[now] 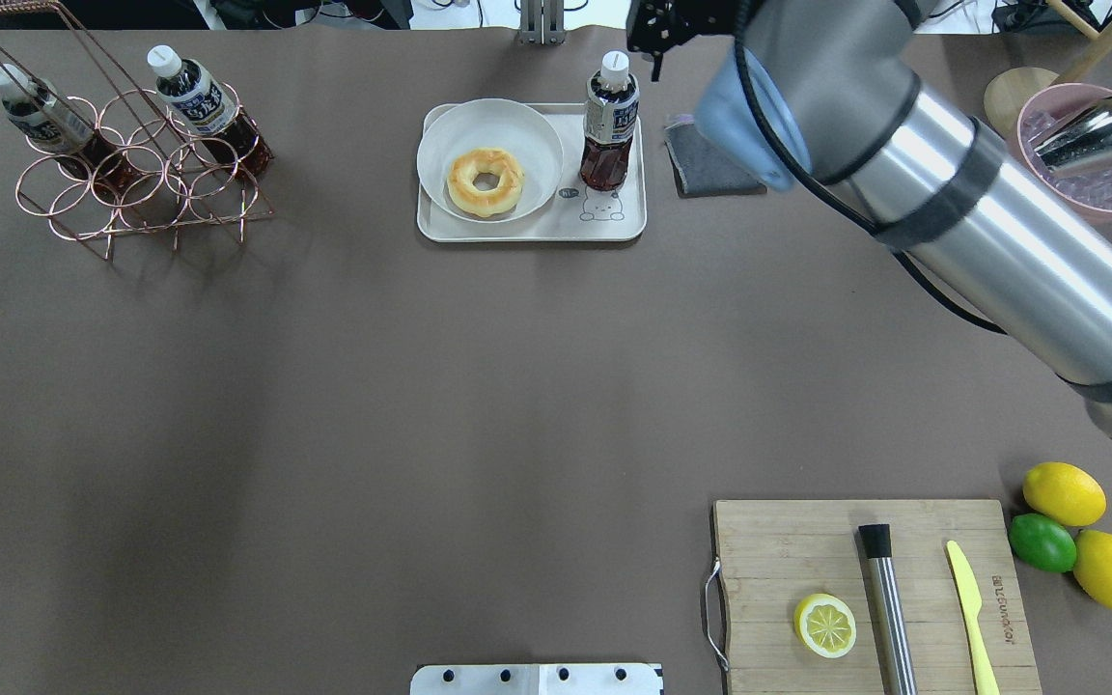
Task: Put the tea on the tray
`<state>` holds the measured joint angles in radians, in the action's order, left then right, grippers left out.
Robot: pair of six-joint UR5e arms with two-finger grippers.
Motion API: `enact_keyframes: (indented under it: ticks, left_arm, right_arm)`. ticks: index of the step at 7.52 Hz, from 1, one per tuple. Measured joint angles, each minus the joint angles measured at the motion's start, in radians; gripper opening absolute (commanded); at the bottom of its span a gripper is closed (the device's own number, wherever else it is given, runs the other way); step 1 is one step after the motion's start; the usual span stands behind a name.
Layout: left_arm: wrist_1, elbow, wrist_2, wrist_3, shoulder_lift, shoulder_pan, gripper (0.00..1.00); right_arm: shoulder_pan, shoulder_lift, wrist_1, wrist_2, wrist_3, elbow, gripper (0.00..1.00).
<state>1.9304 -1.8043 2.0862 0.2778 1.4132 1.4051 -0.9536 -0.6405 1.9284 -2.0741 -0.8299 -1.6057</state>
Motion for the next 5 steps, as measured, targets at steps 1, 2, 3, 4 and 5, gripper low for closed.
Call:
enact_keyframes:
  ticks: [1, 2, 3, 4, 5]
  left_arm:
    - [0.013, 0.001, 0.000, 0.000, -0.006, 0.000, 0.98]
    - [0.021, 0.000, 0.000, 0.000, -0.011, 0.000, 0.98]
    - [0.025, -0.001, 0.000, 0.000, -0.015, 0.000, 0.98]
    - [0.026, 0.001, 0.000, 0.000, -0.018, 0.000, 0.98]
    - [0.027, 0.002, 0.000, 0.000, -0.018, 0.000, 0.98]
  right_arm:
    - [-0.005, -0.123, 0.021, 0.027, 0.069, -0.132, 1.00]
    - [-0.023, -0.228, 0.030, 0.052, 0.164, -0.211, 1.00]
    - [-0.039, -0.313, 0.033, 0.086, 0.266, -0.244, 1.00]
    - [-0.071, -0.393, 0.034, 0.112, 0.390, -0.257, 1.00]
    - [-0.123, -0.481, 0.033, 0.124, 0.546, -0.258, 1.00]
